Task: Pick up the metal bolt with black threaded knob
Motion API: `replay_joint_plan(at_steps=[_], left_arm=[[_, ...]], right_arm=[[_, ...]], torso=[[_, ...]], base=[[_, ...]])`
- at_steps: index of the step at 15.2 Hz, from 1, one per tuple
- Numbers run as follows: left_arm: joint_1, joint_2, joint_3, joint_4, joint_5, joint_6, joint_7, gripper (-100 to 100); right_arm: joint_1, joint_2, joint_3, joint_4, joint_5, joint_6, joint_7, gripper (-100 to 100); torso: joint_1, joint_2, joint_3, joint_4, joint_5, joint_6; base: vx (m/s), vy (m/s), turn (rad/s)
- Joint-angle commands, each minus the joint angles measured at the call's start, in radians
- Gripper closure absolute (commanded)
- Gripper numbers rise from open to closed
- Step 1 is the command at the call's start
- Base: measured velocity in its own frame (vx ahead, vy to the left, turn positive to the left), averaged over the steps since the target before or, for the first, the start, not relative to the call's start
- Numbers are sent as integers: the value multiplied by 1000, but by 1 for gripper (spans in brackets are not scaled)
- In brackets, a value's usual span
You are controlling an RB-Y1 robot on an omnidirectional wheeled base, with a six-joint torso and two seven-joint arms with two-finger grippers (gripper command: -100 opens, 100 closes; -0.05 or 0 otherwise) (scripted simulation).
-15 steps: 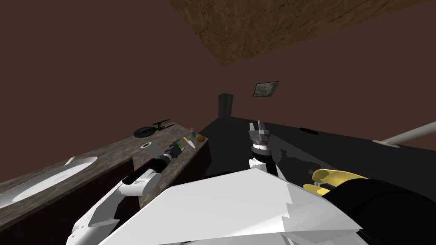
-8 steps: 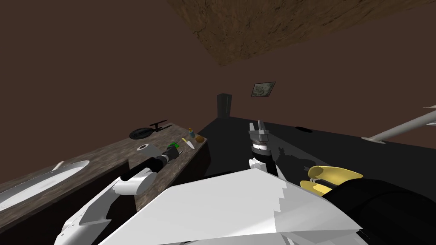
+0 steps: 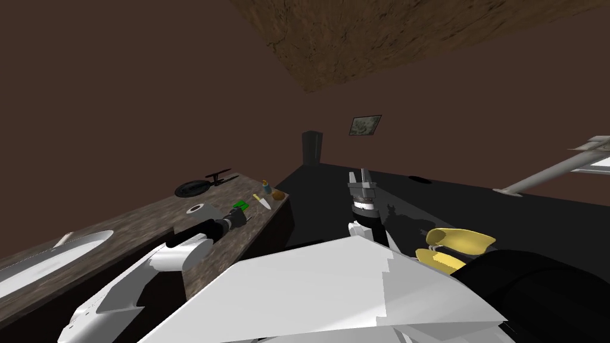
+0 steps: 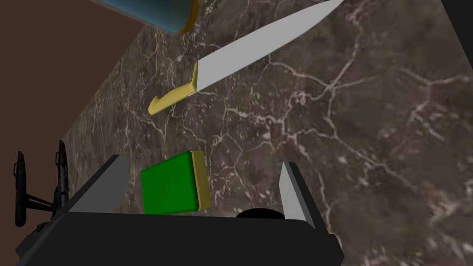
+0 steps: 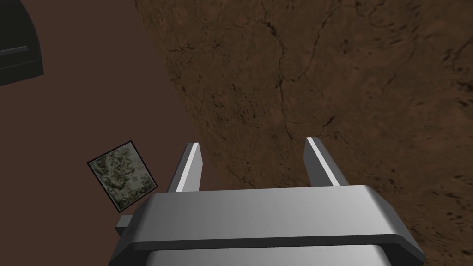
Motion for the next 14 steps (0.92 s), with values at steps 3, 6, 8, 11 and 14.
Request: replay_joint_plan(at_steps=[3,6,8,11,14], left_arm=[[-3,30,10,18,35,77,43,-100],[-7,71,24,43,85,147,98,-100],[-9,91,30,55,109,190,124,-100],[-11,108,37,66,132,246,149,-100],[-14,140,48,86,173,311,194,-100]], right_arm=[[0,0,0,0,0,0,0,0],[0,0,0,0,0,0,0,0],[0,0,0,0,0,0,0,0],[0,0,0,0,0,0,0,0],[0,0,0,0,0,0,0,0]], torso=[[0,0,0,0,0,0],[0,0,0,0,0,0],[0,0,0,0,0,0],[0,0,0,0,0,0],[0,0,0,0,0,0]], base=[[1,6,-38],[3,8,-61],[2,8,-54],[2,8,-46],[2,8,-42]])
